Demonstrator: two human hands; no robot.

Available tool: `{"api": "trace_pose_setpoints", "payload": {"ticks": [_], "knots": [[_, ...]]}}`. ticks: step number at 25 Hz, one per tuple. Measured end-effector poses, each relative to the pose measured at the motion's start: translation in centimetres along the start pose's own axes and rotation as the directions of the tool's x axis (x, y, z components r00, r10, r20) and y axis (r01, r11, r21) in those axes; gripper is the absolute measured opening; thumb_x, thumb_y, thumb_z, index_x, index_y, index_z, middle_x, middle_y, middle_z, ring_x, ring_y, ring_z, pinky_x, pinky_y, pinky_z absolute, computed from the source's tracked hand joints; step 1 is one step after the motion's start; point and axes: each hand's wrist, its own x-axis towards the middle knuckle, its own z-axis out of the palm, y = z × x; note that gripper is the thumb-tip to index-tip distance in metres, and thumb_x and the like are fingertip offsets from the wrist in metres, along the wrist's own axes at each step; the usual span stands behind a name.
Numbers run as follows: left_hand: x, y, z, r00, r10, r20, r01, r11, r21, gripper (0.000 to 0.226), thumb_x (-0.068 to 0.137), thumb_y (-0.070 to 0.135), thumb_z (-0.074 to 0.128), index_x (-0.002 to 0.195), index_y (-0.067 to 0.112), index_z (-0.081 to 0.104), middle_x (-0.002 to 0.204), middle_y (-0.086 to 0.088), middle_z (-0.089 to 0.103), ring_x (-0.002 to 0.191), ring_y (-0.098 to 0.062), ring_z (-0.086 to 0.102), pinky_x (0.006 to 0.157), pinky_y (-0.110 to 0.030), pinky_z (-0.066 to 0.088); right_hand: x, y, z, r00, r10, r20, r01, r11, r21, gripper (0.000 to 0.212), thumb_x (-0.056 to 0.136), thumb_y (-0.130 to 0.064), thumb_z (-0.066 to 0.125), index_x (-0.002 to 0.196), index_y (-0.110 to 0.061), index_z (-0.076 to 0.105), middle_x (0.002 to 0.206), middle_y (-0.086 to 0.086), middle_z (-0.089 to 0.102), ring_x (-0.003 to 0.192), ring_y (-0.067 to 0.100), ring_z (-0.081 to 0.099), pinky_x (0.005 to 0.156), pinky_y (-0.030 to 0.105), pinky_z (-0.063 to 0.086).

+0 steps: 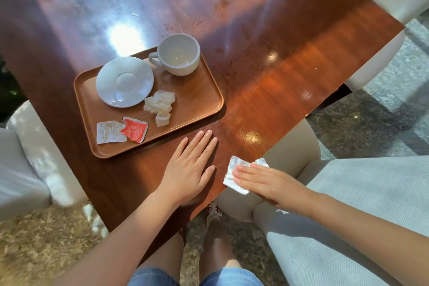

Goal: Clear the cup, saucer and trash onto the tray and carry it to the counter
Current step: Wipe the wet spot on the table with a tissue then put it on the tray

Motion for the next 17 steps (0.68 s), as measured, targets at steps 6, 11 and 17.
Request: {"api": "trace_pose_setpoints", "payload": {"ticks": [6,11,17], "knots": [[-0.6,-0.8,-0.3,1.0,0.027,0.012,-0.027,1.0,-0.002,0.06,0.093,0.043,0.032,0.147,0.018,0.021,0.155,-0.002,0.022,0.143,-0.017,0.014,0.114,-0.037,0.011,1.3,-6.1,-1.8,0.902,0.427,0.056,-0.363,0.684,0.633,0.038,0.095,-0.016,0.041,0.131,-0.029,0.042,0.139,-0.018,0.04,0.132,-0.012,0.027,0.113,0.017,0.022],[-1.7,-1.5,-0.8,1.0,0.024,0.01,-0.024,1.0,-0.008,0.06,0.092,0.043,0.034,0.146,0.018,0.024,0.153,-0.003,0.029,0.142,-0.018,0.018,0.112,-0.039,0.015,9.7,-5.2,-7.5,0.778,0.546,-0.31,-0.291,0.751,0.592,0.043,0.092,-0.009,0.038,0.134,-0.011,0.043,0.138,-0.006,0.041,0.133,-0.001,0.03,0.109,0.009,0.021],[-1.9,-1.8,-0.6,1.0,0.023,0.0,-0.023,1.0,-0.021,0.061,0.091,0.043,0.038,0.146,0.02,0.026,0.153,-0.002,0.027,0.143,-0.015,0.013,0.113,-0.038,0.013,19.8,-0.2,-5.9,0.77,0.484,-0.415,-0.432,0.875,0.218,0.042,0.091,-0.005,0.04,0.133,0.001,0.046,0.14,0.018,0.048,0.135,0.026,0.037,0.113,0.031,0.024]]}}
